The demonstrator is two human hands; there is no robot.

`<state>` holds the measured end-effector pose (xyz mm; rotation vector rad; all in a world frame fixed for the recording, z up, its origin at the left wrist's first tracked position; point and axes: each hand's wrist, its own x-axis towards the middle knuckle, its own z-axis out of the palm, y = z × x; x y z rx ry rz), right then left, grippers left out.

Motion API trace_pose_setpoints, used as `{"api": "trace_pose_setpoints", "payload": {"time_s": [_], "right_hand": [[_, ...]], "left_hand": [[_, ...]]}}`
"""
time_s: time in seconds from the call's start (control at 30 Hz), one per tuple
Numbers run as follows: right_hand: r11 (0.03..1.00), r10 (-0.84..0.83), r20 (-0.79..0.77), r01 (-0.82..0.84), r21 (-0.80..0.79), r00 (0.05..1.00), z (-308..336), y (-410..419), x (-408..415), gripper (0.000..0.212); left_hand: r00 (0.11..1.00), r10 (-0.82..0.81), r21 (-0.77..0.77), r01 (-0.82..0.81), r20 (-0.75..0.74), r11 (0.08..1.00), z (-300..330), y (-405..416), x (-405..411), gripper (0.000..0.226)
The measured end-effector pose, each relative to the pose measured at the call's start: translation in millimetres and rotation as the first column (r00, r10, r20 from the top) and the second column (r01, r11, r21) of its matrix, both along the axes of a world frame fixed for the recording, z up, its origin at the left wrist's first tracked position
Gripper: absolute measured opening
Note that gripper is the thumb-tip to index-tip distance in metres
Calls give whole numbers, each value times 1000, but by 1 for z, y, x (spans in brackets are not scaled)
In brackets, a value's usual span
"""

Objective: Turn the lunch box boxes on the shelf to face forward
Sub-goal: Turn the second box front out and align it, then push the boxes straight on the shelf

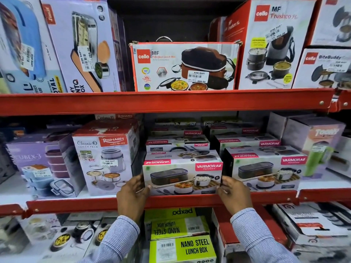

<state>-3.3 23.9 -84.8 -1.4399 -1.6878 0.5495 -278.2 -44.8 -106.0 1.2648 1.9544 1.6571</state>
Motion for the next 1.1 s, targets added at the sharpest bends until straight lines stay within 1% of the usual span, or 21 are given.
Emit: {"api": "trace_pose_setpoints", "payload": {"time_s": [0.1,0.2,0.27,0.33,0.4,0.43,0.5,0.63,0.73,0.8,0.87,0.97,1.1], "right_hand": [[1000,5,-24,-5,3,1000,-3,0,1,40],[1000,8,-75,-7,10,997,-6,-4,8,46],[1000,-2,-139,6,30,990,-10,-10,18,46],[998,-22,-196,31,45,980,-12,-17,29,47],[994,-49,-220,69,84,974,-14,-22,44,43],[990,-56,-223,83,113,973,-15,-24,54,40],[981,-73,-226,111,157,971,-13,-24,72,34],[952,-132,-234,189,242,963,-14,-10,120,29],[943,-143,-278,216,254,950,-16,9,154,32],[957,-117,-304,189,220,945,-20,26,198,36],[958,-116,-289,184,220,950,-25,31,200,39],[969,-81,-259,137,205,962,-27,39,227,48],[993,-22,-236,49,110,972,-27,56,243,66]], "left_hand": [[1000,-5,6,5,-11,1000,0,-2,-1,49],[997,54,60,-51,-48,997,-2,-6,-1,52],[990,126,163,-116,-56,980,-1,-12,7,45],[981,172,323,-135,-89,937,2,-20,22,34],[972,173,458,-82,-159,885,5,-23,45,21],[972,151,494,-43,-181,868,5,-22,59,17],[977,94,519,20,-191,854,7,-20,89,14],[992,-20,519,82,-124,851,9,-8,157,12],[992,-36,462,90,-124,882,1,3,200,16],[992,17,411,37,-127,911,-4,19,248,22],[996,20,354,13,-89,935,-8,20,249,29],[990,36,266,2,-135,964,-7,34,272,41],[981,95,144,-71,-168,987,-9,49,288,54]]}}
